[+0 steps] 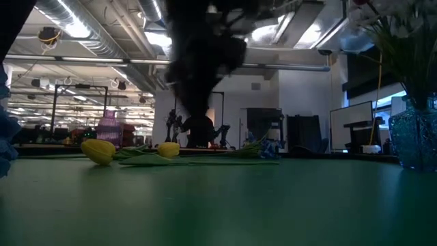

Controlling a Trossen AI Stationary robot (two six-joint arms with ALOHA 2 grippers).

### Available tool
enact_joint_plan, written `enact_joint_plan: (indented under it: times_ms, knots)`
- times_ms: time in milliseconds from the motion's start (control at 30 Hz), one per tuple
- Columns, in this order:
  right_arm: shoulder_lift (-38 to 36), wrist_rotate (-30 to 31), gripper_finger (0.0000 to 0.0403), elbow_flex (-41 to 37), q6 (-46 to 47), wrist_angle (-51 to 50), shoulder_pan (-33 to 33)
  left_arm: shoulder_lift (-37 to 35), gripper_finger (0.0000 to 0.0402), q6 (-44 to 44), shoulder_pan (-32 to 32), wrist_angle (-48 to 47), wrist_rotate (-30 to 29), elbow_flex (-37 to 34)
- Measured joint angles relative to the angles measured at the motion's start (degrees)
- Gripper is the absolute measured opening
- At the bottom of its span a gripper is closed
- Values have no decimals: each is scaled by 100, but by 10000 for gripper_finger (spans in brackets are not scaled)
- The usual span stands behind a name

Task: Sort flowers into vase by color
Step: Put the red flower into the blue vase

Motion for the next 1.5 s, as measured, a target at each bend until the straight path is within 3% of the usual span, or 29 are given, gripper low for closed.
enact_joint_plan:
  times_ms: [233, 533, 700, 867, 1100, 1200, 1333, 1400, 1500]
  knots:
    - [11, -35, 259, 517, 1, -31, 2, 14, 131, -360, 262, -437, 918, -1089]
    - [75, 68, 249, 566, -1, 84, 2, -53, 129, -417, 454, -134, 858, -1725]
    - [205, 119, 241, 564, 110, 83, 1, -40, 89, -27, 438, -56, 612, -1728]
    - [395, 118, 241, 564, 161, 105, 2, 19, 11, -8, 341, -359, -380, -1613]
    - [719, 120, 241, 564, 144, 106, 0, 17, 4, 371, 192, -2681, -2472, -509]
    - [878, 122, 241, 564, 132, 106, 1, -12, 3, 1079, 342, -3196, -3347, -234]
    - [1063, 120, 241, 564, 135, 104, 2, -203, 2, 3038, 756, -3217, -4221, -267]
    - [1101, 116, 241, 564, 141, 94, 2, -252, 2, 3450, 1100, -3194, -4685, -340]
    - [1203, 63, 241, 564, 272, 61, 2, -397, 1, 3643, 1709, -3203, -4848, -349]
